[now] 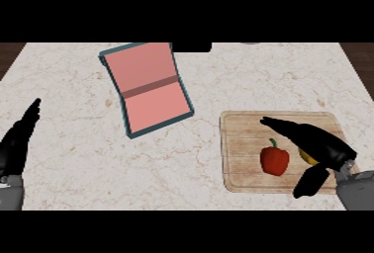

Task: Pick the bell pepper from the cutting board and place it in the cardboard box

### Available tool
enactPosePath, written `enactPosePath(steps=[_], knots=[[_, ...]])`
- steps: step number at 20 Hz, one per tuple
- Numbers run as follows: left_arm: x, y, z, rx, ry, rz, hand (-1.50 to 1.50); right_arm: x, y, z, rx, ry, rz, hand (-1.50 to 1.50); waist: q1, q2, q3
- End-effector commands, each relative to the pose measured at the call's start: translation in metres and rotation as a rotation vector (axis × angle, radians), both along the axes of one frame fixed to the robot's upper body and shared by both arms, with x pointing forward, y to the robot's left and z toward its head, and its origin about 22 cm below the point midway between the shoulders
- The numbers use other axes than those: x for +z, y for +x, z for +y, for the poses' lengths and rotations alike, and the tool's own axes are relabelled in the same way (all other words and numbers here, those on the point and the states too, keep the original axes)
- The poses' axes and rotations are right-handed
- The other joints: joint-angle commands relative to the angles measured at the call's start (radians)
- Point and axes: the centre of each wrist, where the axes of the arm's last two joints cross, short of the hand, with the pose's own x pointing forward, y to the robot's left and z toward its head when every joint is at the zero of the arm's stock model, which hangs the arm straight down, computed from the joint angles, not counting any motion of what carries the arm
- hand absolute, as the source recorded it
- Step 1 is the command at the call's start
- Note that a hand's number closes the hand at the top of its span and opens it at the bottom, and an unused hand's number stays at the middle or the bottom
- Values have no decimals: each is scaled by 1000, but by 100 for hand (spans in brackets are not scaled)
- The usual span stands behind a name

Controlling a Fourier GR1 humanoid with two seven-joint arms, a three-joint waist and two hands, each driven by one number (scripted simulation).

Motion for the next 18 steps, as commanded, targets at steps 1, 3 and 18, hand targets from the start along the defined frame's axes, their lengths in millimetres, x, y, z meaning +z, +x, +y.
enactPosePath(steps=[1, 3, 18], knots=[[9, -1, -1, -12, -10, -11, 0, 20, -15, 12, 34, 3, -19, -150, -2, -1, 0], [-8, -7, 12, 6, 9, 12, 0, 6, 0, 18, 29, 0, 12, -150, 2, 0, 0], [7, 10, -24, -21, -4, -11, 0, -43, 2, 28, -29, -161, -93, 150, 5, 2, 1]])
